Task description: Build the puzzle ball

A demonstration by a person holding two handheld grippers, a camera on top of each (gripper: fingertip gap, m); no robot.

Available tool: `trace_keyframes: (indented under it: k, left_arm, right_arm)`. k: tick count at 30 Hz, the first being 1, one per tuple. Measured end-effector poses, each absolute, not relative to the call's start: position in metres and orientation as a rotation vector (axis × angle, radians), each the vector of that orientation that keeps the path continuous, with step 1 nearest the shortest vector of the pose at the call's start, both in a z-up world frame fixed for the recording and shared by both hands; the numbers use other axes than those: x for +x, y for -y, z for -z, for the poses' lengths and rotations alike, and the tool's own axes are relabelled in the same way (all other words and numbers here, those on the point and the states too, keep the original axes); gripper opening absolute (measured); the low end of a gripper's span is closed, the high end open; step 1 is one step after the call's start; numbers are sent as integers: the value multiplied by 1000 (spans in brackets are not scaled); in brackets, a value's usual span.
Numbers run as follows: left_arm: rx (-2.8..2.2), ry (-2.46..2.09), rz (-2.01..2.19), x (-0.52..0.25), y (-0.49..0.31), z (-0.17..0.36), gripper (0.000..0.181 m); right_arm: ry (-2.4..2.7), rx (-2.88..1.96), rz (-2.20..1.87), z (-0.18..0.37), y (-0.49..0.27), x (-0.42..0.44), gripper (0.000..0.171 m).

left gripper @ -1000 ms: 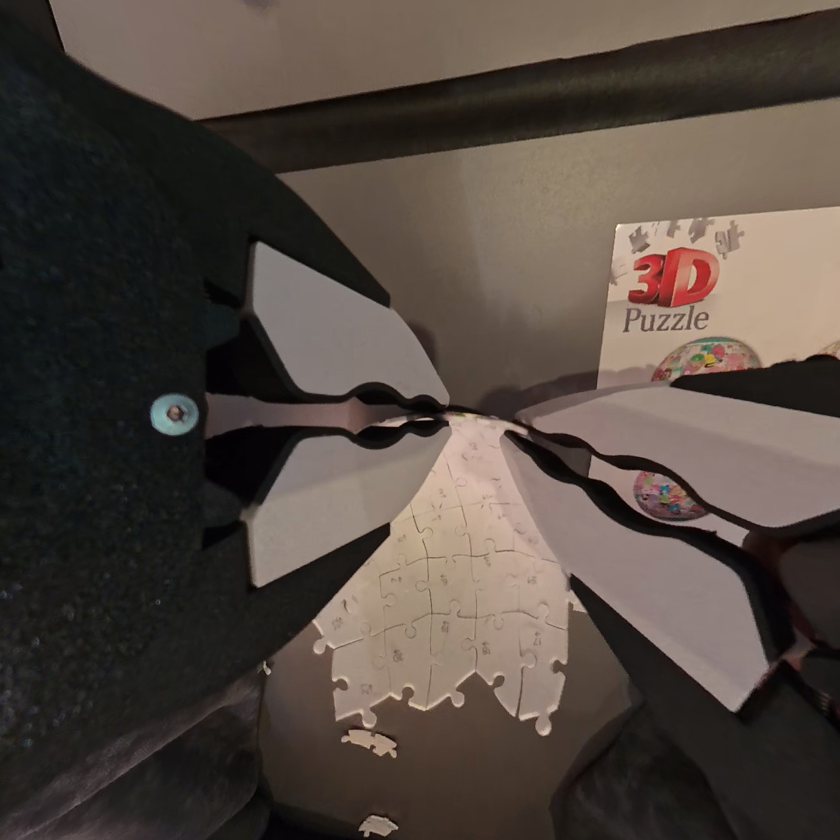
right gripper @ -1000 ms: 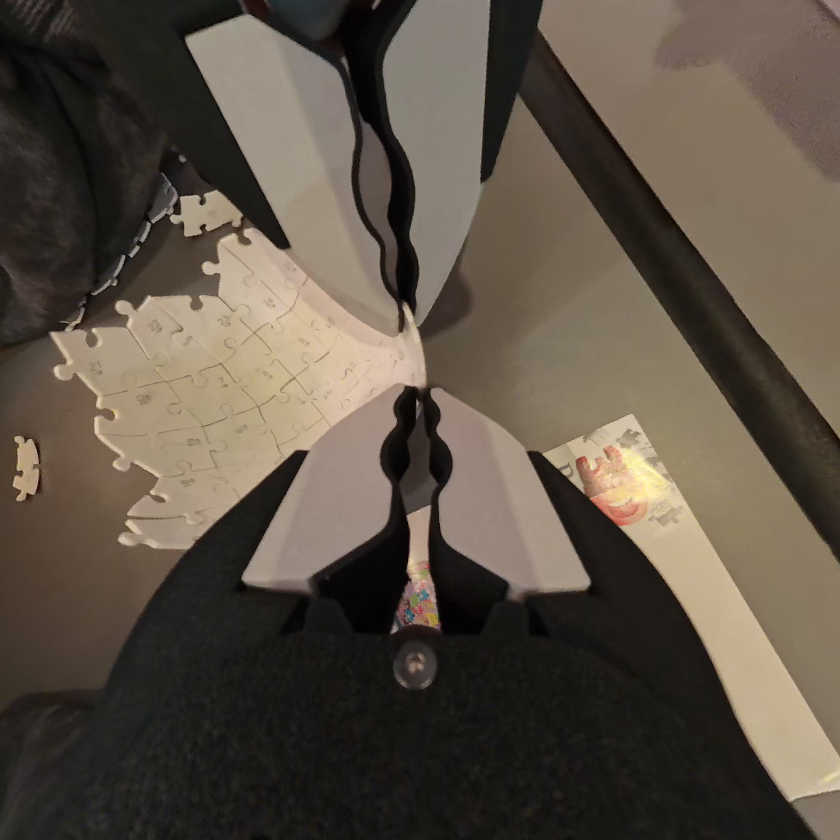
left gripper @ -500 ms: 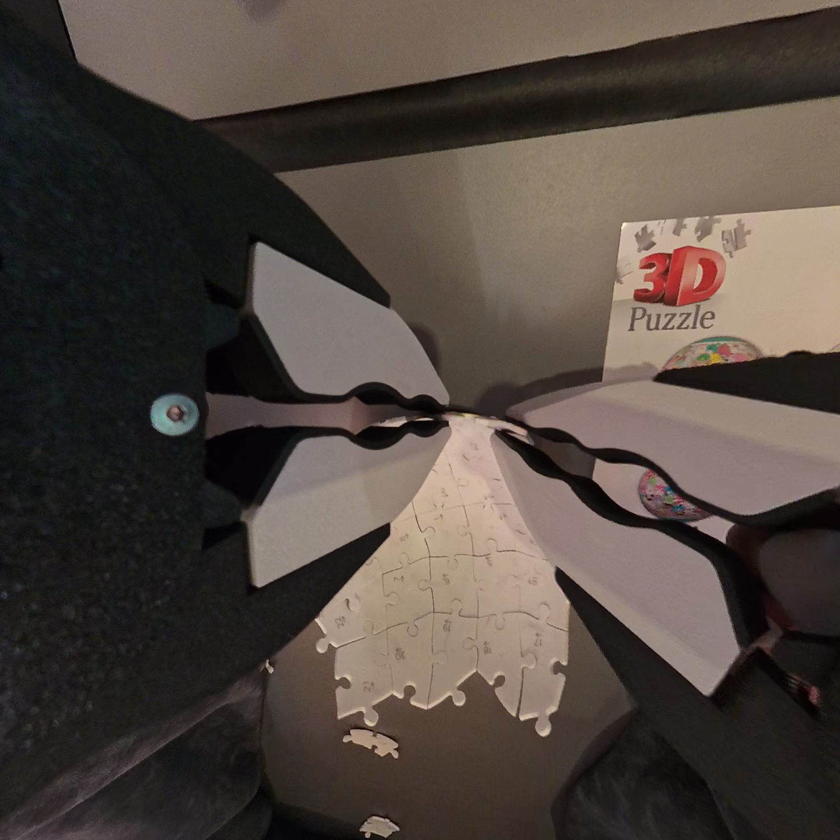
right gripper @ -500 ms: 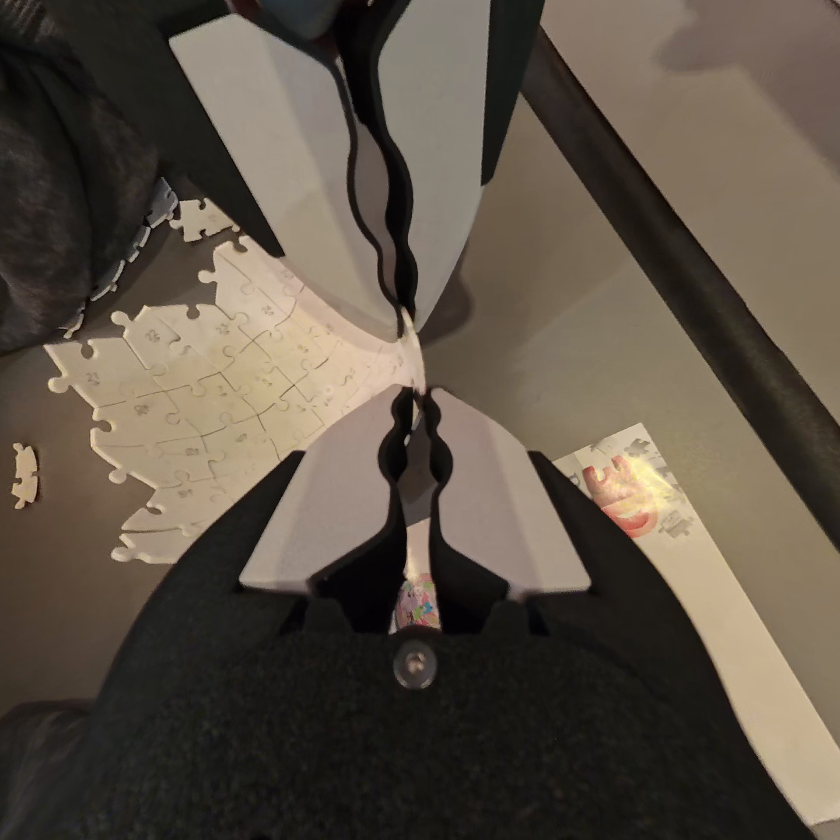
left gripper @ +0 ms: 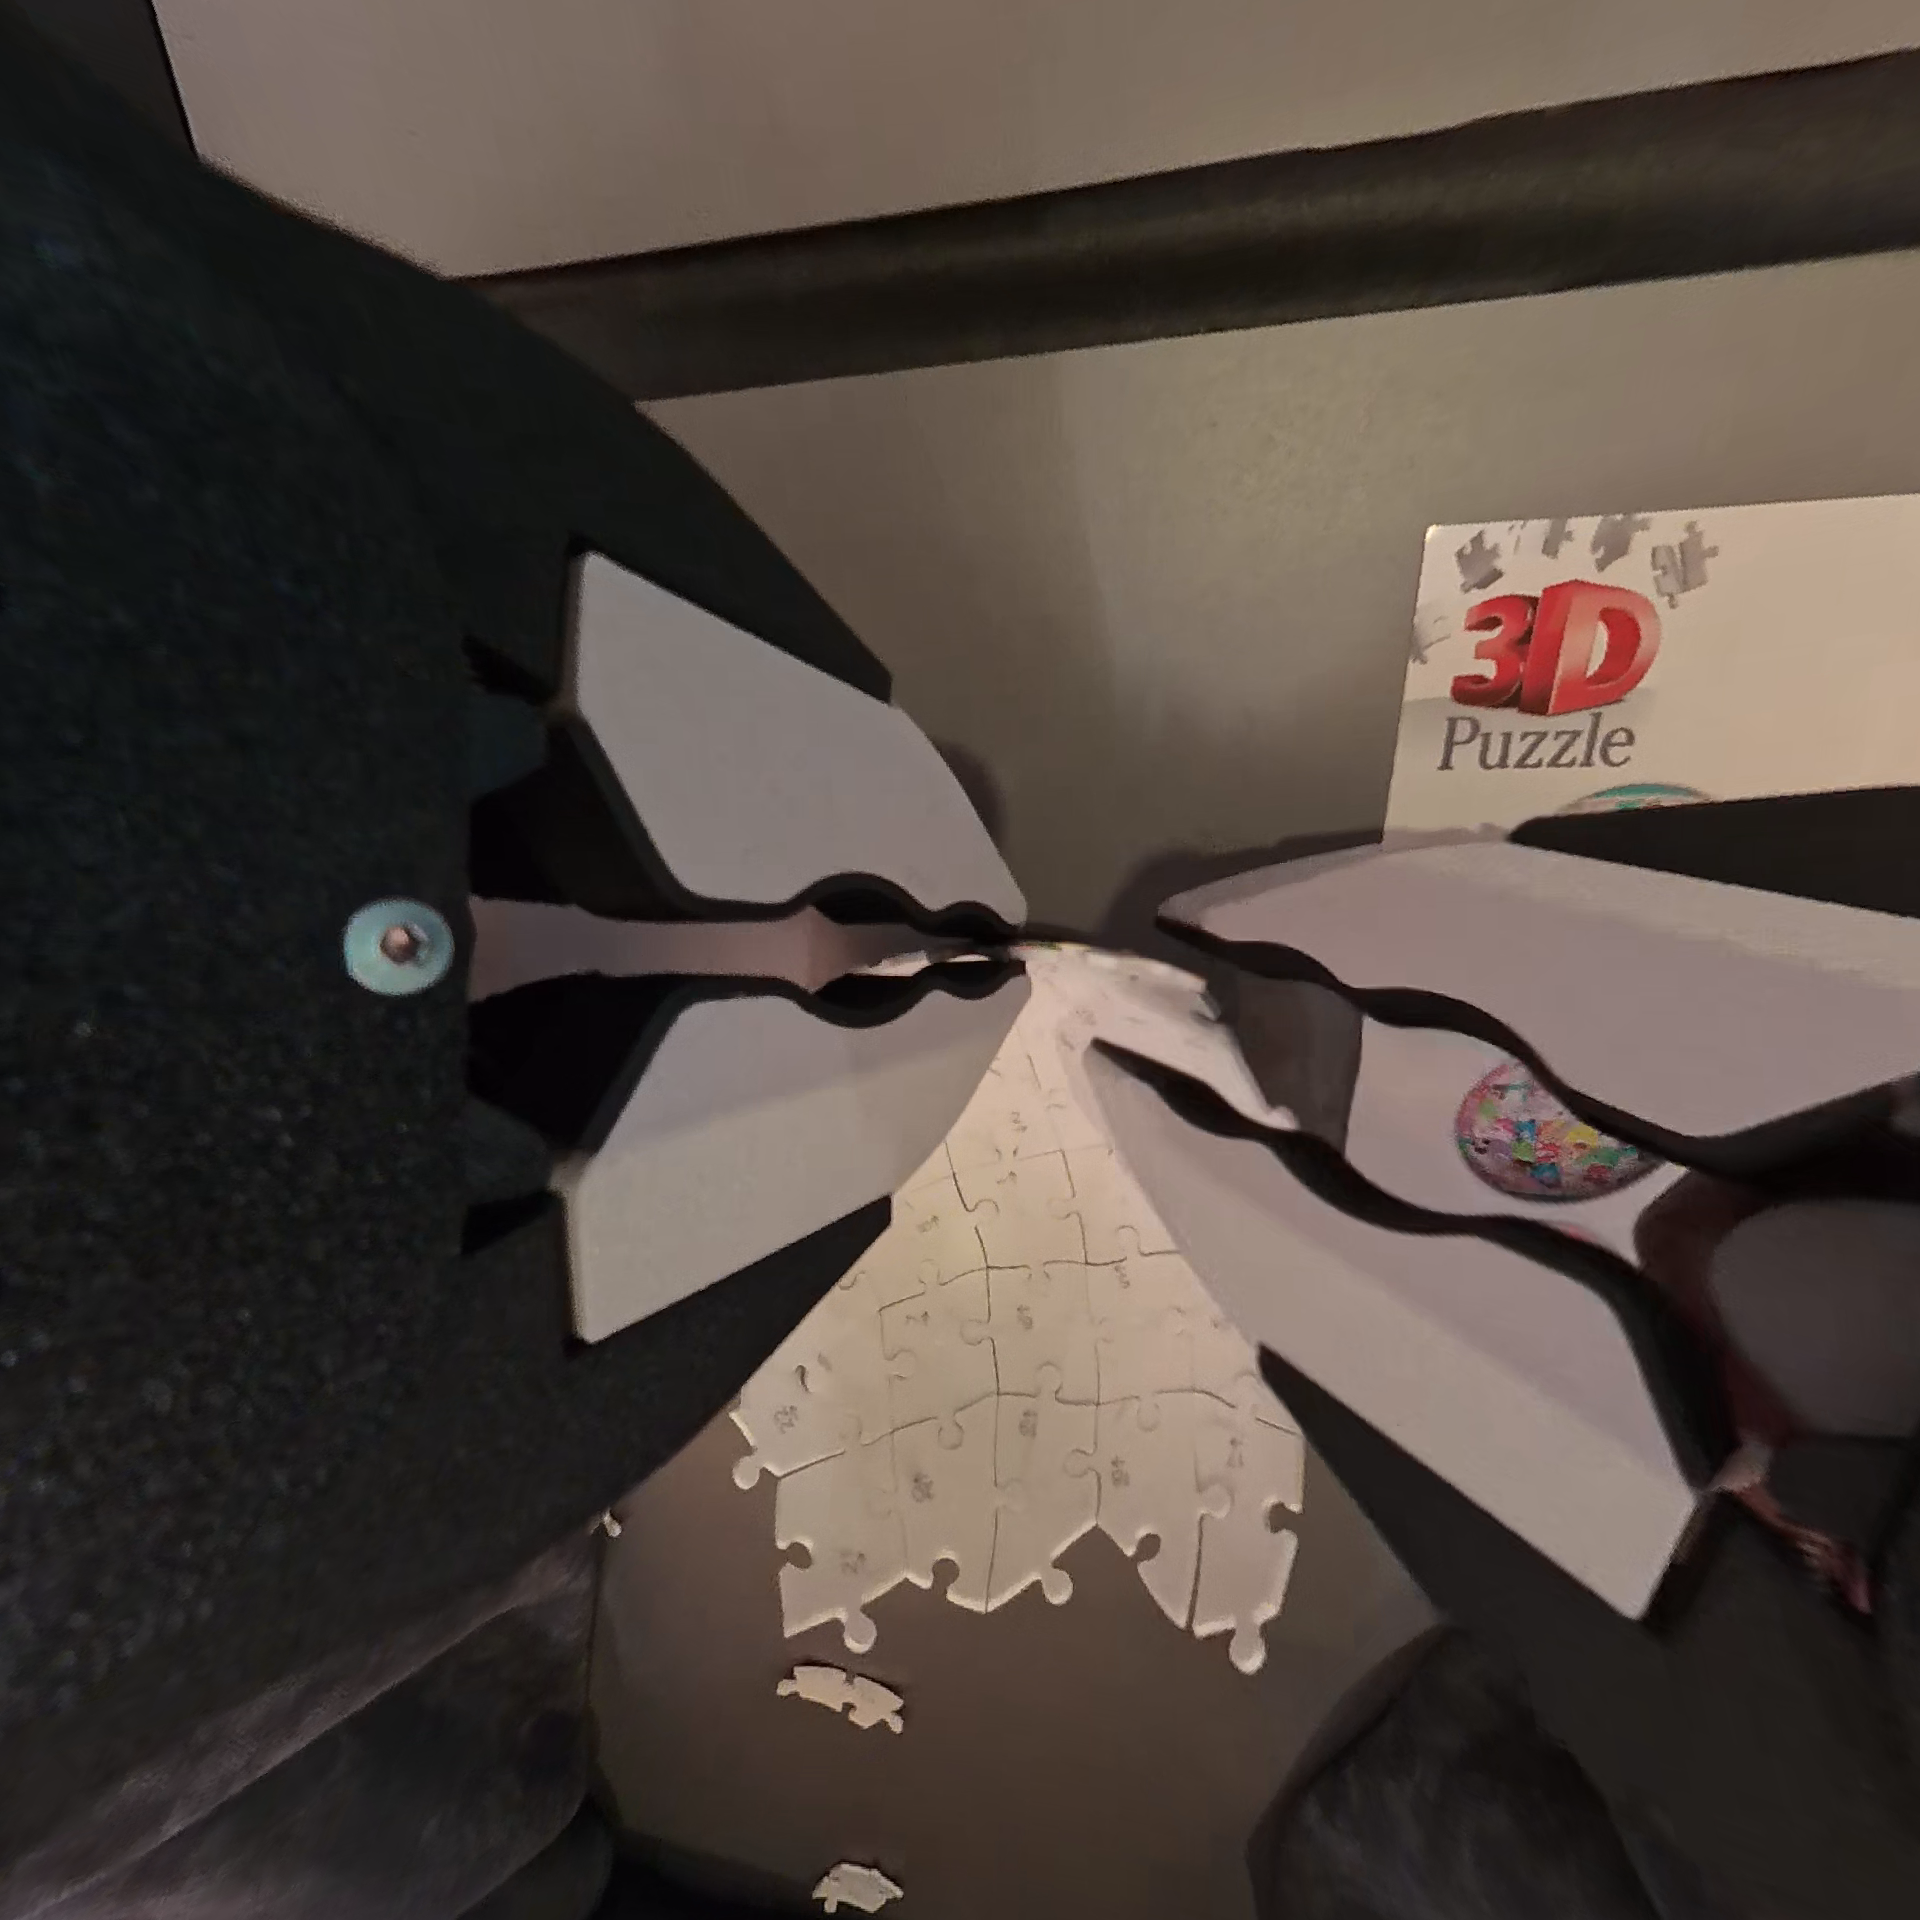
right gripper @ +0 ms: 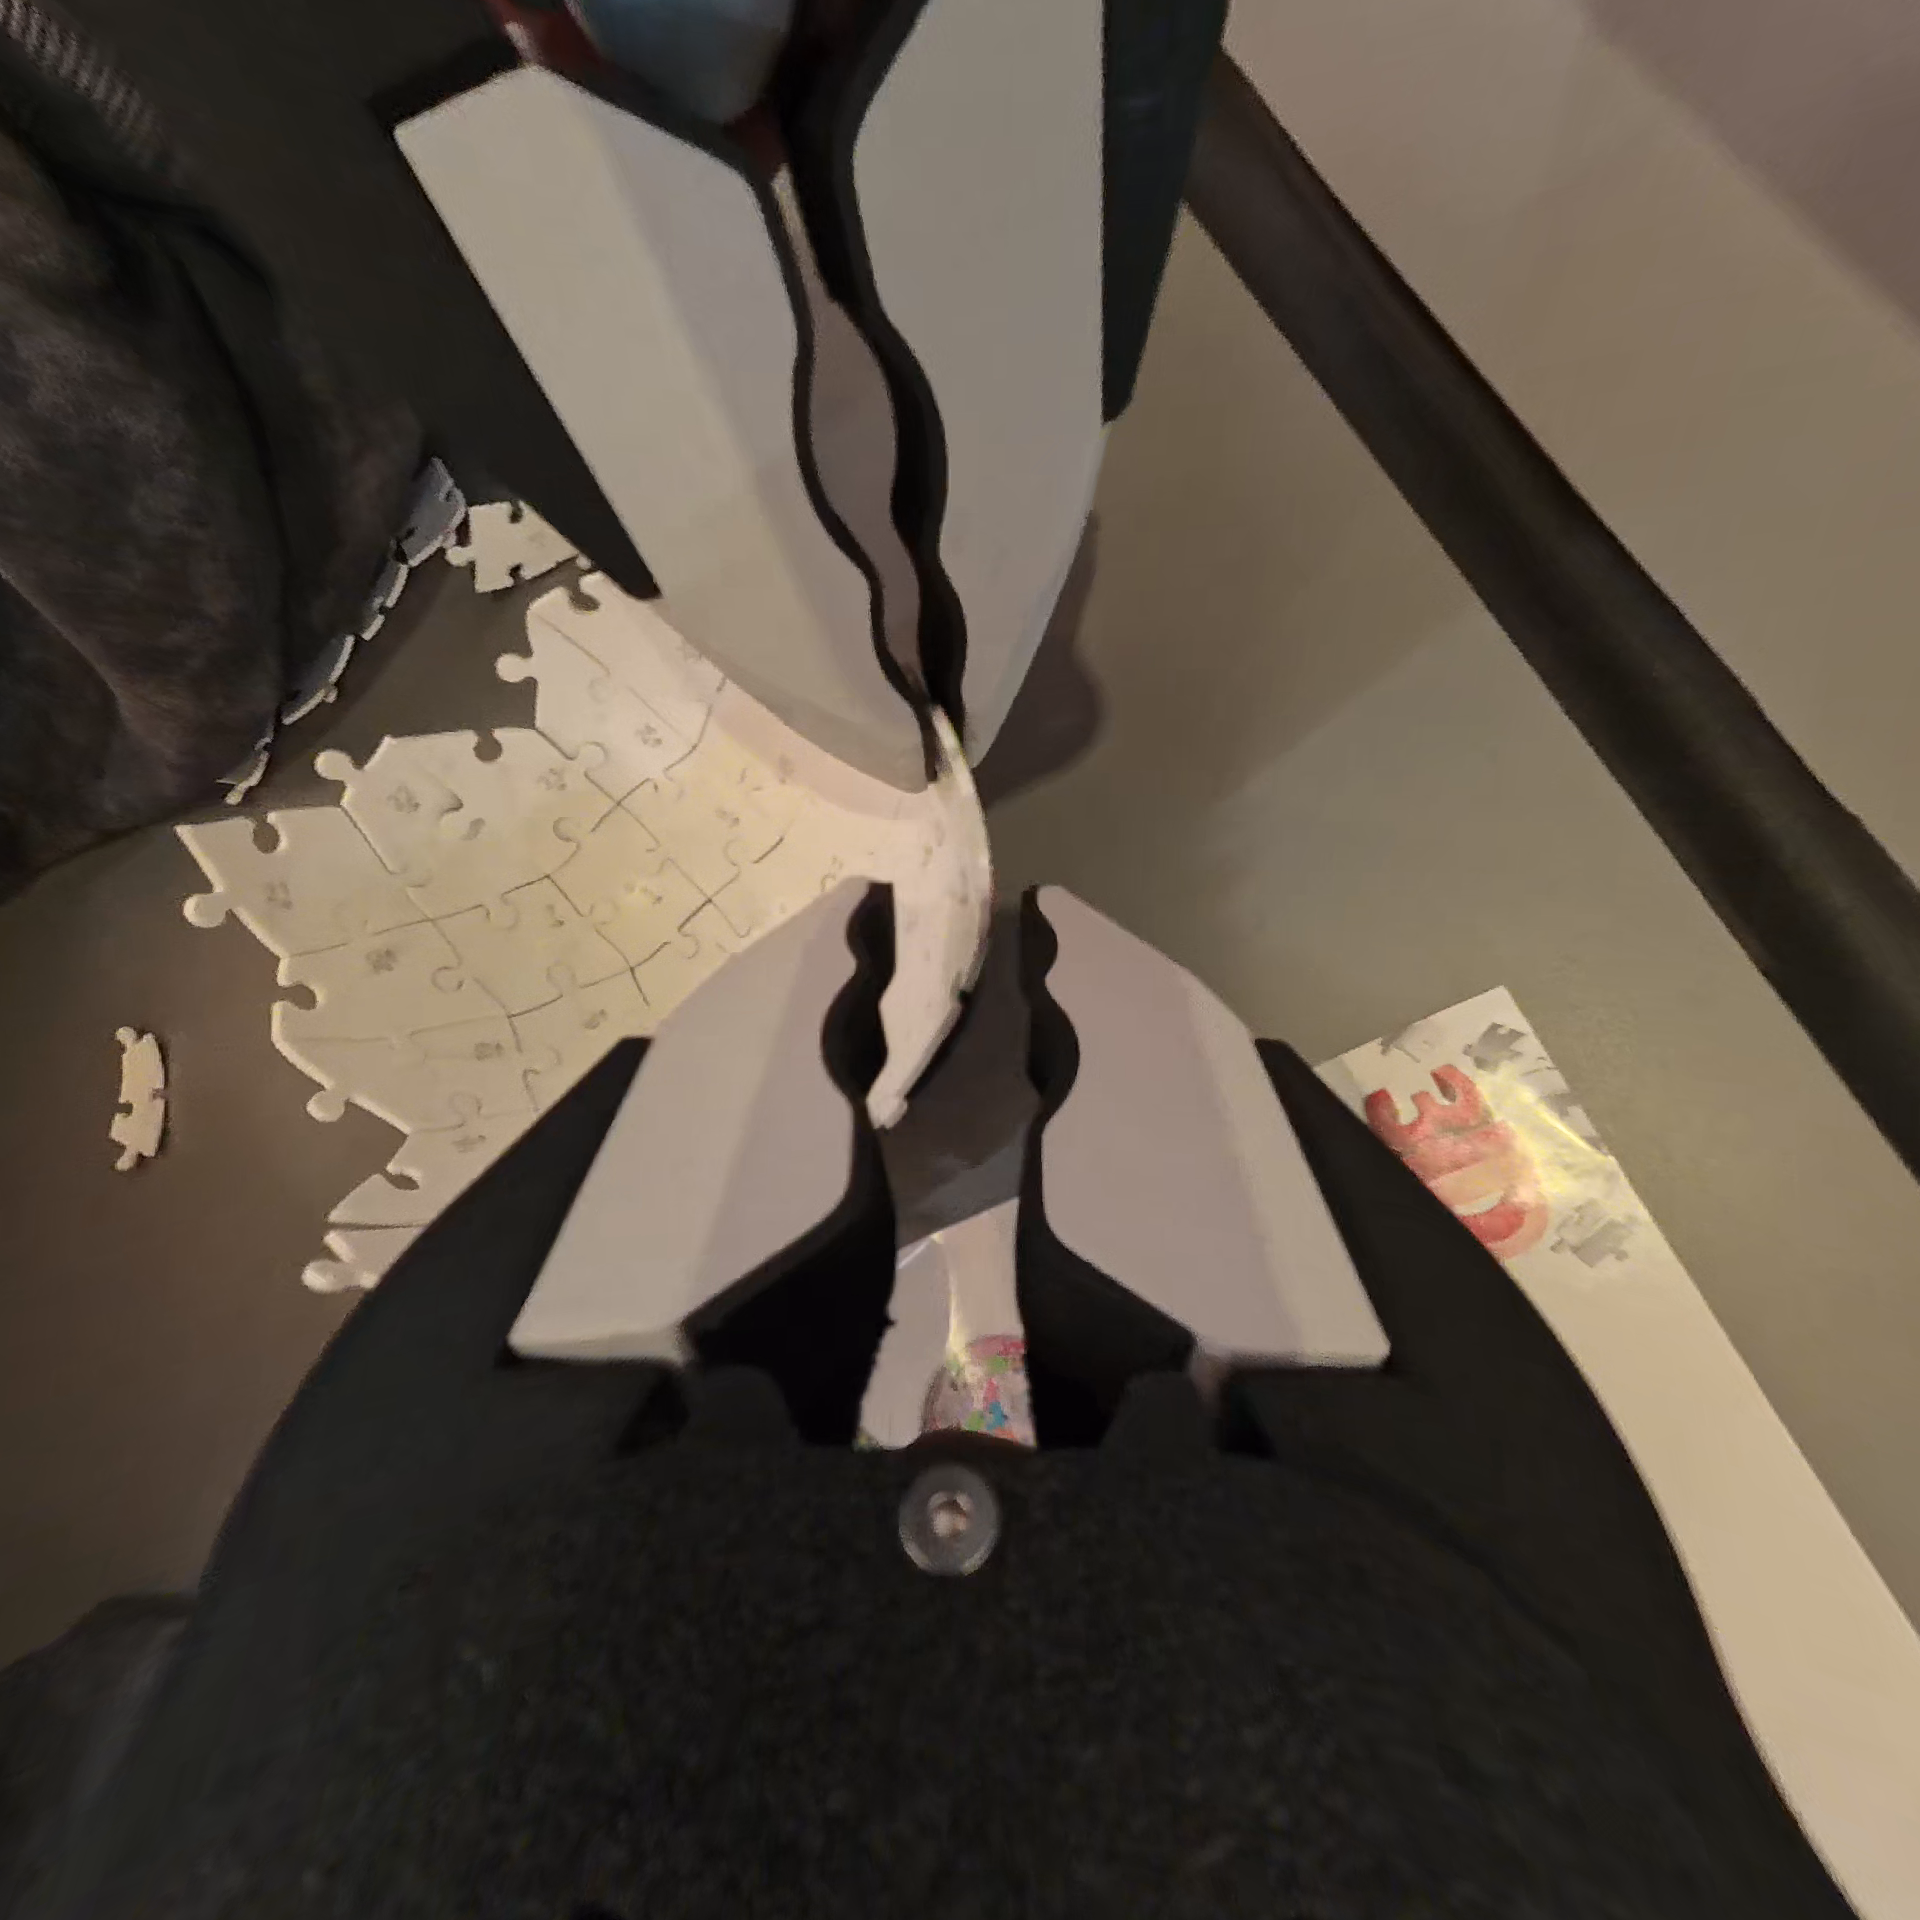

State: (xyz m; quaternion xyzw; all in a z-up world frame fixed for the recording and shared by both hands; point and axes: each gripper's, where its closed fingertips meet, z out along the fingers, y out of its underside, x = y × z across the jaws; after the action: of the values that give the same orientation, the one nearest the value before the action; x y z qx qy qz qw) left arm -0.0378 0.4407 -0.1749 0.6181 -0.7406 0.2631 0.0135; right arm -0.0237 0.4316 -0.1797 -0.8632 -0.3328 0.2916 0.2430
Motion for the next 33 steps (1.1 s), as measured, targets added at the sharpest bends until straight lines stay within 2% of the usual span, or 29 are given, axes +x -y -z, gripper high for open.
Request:
trace_keyframes:
  k: [7, 20, 23, 25, 33]
  left_arm:
    - [1907, 2320, -808, -38, -438, 176, 3]
    - [1916, 2317, -812, -39, -440, 176, 3]
    - [1907, 2309, -814, -39, -439, 176, 3]
    - [1904, 2312, -810, -40, -438, 176, 3]
    - [1905, 2309, -810, -40, -437, 176, 5]
  right_arm:
    - [935, -2369, -810, 186, -431, -28, 7]
    - [928, -2317, -859, 186, -434, -29, 6]
    - [954, -2338, -860, 191, -431, -29, 16]
    - [959, -2324, -874, 189, -431, -32, 7]
    - [927, -2336, -918, 189, -431, -31, 5]
